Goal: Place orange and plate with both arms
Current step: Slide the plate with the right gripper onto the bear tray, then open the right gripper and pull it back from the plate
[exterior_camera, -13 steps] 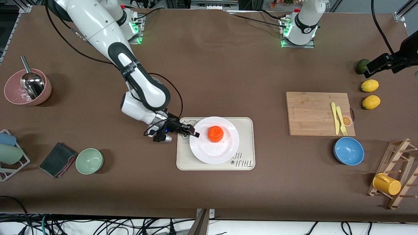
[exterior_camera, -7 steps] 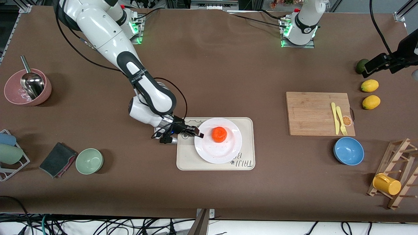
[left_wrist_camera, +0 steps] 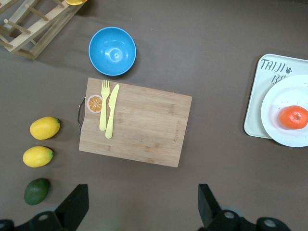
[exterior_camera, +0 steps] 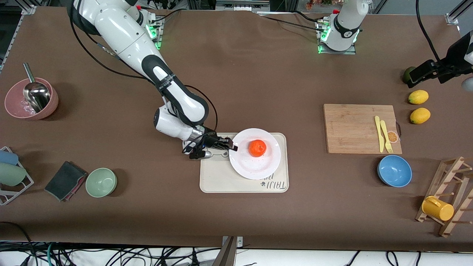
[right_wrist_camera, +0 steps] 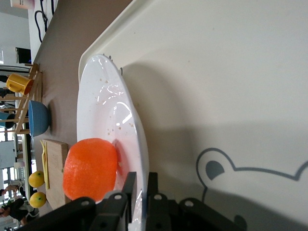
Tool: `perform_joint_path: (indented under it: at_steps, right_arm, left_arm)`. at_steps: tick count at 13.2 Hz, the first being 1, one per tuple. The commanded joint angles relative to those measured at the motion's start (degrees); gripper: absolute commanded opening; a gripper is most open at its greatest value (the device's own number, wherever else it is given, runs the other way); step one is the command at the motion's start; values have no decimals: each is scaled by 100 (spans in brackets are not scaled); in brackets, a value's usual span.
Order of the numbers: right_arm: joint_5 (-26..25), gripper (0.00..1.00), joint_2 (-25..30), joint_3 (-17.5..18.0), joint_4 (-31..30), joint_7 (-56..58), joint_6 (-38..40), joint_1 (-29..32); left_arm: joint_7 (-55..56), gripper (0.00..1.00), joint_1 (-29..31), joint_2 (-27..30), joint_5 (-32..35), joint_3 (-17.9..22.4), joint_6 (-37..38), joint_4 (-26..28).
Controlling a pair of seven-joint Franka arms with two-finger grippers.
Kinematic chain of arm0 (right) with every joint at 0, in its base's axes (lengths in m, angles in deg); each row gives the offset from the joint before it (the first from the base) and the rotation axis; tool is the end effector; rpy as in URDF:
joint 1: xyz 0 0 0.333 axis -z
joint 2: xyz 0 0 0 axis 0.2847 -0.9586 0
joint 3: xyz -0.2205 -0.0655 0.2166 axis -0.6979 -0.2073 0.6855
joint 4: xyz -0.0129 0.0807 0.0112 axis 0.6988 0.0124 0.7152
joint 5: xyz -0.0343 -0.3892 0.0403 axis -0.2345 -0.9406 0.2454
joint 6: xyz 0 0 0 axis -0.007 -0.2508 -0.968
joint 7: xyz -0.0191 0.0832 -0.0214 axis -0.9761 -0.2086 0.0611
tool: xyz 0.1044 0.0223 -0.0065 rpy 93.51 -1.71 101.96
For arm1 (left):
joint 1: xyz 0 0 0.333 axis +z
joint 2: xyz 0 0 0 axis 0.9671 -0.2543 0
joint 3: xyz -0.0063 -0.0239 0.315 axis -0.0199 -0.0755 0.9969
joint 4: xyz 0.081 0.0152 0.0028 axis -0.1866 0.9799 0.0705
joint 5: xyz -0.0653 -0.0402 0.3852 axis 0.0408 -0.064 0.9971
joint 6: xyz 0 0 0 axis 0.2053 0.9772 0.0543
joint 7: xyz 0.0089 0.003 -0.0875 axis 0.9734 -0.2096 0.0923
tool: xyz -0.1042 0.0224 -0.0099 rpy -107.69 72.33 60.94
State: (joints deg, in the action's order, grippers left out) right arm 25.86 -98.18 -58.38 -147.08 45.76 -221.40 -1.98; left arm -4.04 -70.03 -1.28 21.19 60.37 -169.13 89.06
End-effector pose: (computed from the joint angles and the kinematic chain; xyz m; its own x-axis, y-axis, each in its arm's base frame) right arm 0.5941 0.3852 0.1484 0.9882 -0.1411 0.0591 -0.0459 -0.6418 -0.7655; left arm 0.5322 0.0058 0.6296 0.9819 0.1860 -0.0368 0.1866 -0.9823 0.0149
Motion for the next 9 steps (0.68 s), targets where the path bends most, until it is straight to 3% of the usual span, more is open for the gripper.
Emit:
perform_joint_path:
  at_steps: [1, 4, 6, 9]
  right_arm:
    - [-398, 74, -14, -35, 133, -49, -17, 51]
    - [-986, 78, 223, -281, 54, -49, 79, 24]
    - [-1714, 77, 355, -457, -16, -49, 158, -2]
    - [-2795, 77, 618, -869, 45, -84, 1008, -20]
  left_arm:
    - [-23, 100, -23, -65, 143, -21, 98, -163]
    - [-31, 100, -23, -65, 152, -30, 98, -163]
    - [-58, 100, -23, -74, 143, -30, 98, -163]
    - [-58, 100, -23, -74, 152, -30, 90, -163]
